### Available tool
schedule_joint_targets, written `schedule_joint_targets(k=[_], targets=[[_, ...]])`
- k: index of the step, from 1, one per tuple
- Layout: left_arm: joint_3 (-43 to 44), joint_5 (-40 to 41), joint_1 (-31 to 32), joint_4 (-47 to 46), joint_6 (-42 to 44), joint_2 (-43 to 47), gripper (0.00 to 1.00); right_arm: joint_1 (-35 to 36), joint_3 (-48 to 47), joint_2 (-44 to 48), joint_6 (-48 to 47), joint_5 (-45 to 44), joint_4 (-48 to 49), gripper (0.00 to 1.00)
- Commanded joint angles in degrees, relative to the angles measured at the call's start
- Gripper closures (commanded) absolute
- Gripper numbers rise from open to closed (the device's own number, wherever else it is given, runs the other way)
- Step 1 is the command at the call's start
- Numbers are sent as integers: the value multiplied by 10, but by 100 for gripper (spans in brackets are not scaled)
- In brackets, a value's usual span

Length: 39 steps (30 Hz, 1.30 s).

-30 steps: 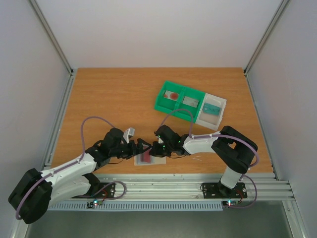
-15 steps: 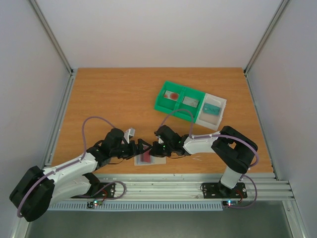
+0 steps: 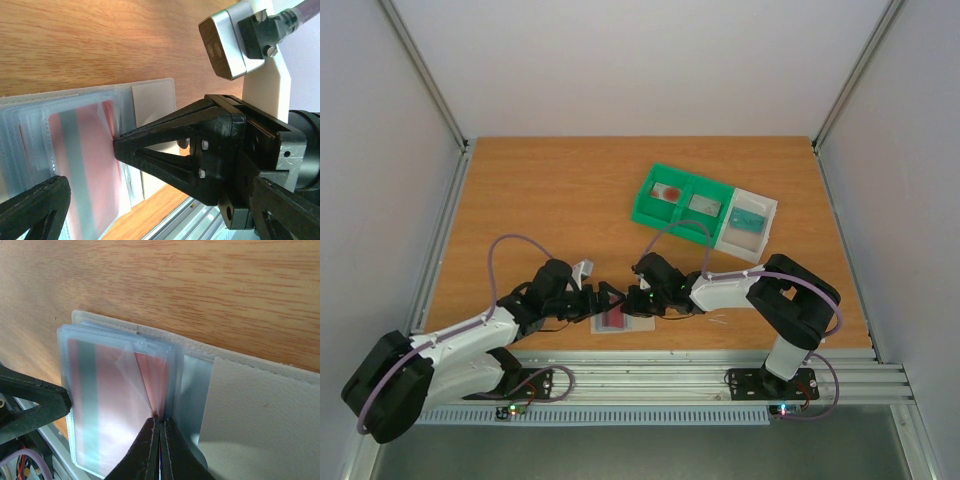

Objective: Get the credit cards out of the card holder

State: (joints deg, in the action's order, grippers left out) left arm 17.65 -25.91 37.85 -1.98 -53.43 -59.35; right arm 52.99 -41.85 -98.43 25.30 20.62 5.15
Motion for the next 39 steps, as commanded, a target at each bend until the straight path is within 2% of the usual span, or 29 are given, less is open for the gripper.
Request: schedule_joint_targets(k=[1, 14, 28, 39], targets=[[1, -2, -2, -5, 11, -10, 1, 5, 10, -17, 5, -8, -14, 96], [-8, 12, -2, 14, 8, 18, 1, 5, 13, -14, 7, -8, -11, 96], [-11, 11, -2, -20, 0, -7, 1, 5, 14, -16, 11, -3, 3, 96], [-10, -23, -2, -67, -34, -11, 1, 5, 21, -19, 18, 0, 19, 95]])
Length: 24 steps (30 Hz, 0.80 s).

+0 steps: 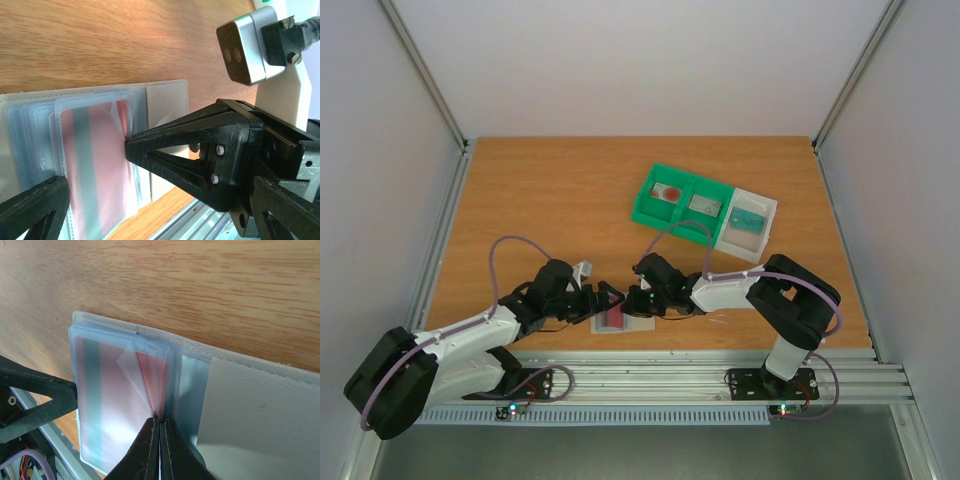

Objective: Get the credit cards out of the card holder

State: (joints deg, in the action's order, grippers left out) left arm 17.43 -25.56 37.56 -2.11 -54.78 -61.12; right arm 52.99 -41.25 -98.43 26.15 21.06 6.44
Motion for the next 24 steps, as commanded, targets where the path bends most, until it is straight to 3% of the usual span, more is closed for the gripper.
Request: schedule_joint_targets(k=[1, 24], targets=[[-9, -29, 1, -68, -24, 12, 1, 5, 16, -20, 10, -4, 9, 95], [-13, -51, 2, -136, -69, 5, 1, 4, 36, -2, 11, -7, 62, 90]])
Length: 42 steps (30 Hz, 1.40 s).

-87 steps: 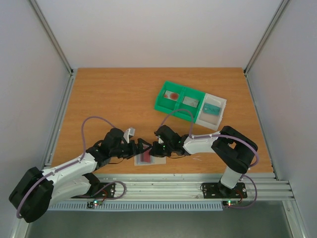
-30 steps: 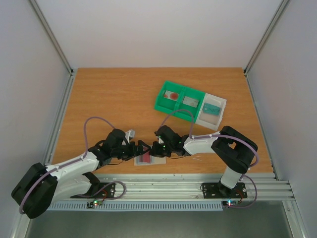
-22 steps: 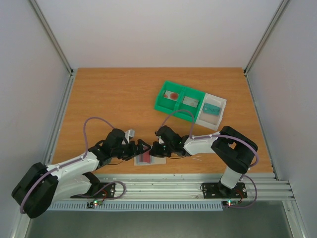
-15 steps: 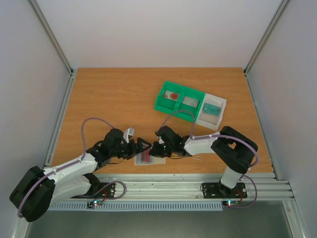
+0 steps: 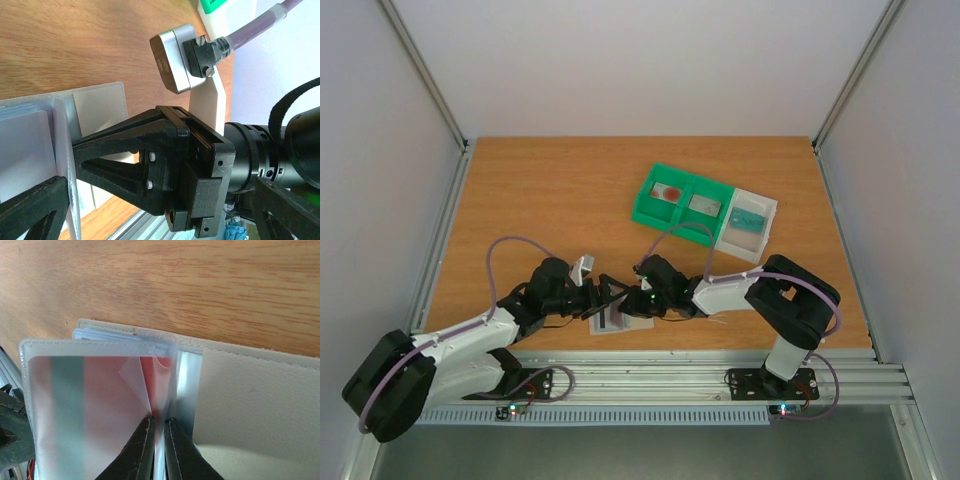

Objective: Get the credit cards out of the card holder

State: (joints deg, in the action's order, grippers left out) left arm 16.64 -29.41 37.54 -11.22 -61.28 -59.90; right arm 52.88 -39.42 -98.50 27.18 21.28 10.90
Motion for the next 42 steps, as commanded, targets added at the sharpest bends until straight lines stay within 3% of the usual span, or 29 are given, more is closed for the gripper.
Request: schedule_joint_targets(k=[1, 11, 28, 42], targets=[[-5, -11, 3, -48, -5, -8, 1, 6, 21, 2, 2, -10, 23, 90], [2, -24, 9, -117, -32, -68, 2, 1, 55, 49, 5, -36, 42, 88], [27, -34, 17, -146, -26, -131, 4, -9, 79, 184, -39, -155, -122, 84], [32, -31, 20, -118, -5, -130, 6, -10, 73, 225, -41, -177, -166, 84]])
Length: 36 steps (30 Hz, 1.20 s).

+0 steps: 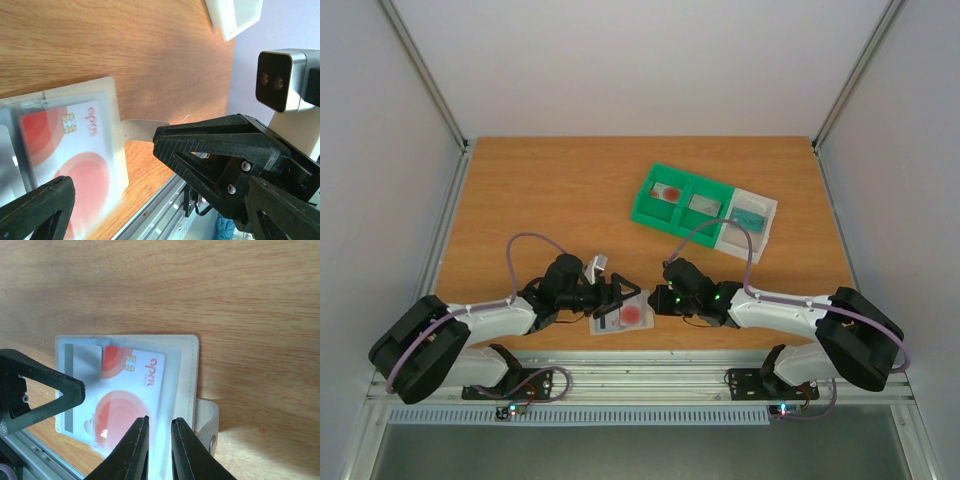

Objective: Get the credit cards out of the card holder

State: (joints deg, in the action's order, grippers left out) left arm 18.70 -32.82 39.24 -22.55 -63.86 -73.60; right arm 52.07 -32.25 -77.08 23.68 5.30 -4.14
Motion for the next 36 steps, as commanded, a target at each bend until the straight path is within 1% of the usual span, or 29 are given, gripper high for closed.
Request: schedule_joint_targets(k=[1, 5, 9, 11, 14, 18, 23, 24, 36], targets=[[12, 6, 3, 5, 28, 9, 6, -1, 1, 12, -6, -18, -15, 84], [18, 27, 3, 59, 53, 19, 8, -1, -2, 10, -6, -8, -10, 84], [22, 64, 3, 120, 81, 33, 12, -1, -16, -3, -11, 14, -7, 84], [22, 78, 3, 139, 88, 38, 15, 0, -18, -9, -10, 22, -1, 84], [17, 93, 3, 154, 91, 45, 23, 0, -19, -20, -6, 38, 17, 84], [8, 106, 3, 156, 83, 49, 34, 0, -28, -45, -3, 62, 36, 85], [8, 101, 3, 146, 75, 43, 46, 0, -36, -66, -1, 75, 40, 88], [7, 101, 3, 143, 74, 41, 47, 0, -36, -67, -1, 76, 57, 88], [2, 96, 3, 107, 57, -3, 53, 0, -30, -106, -2, 73, 67, 87]])
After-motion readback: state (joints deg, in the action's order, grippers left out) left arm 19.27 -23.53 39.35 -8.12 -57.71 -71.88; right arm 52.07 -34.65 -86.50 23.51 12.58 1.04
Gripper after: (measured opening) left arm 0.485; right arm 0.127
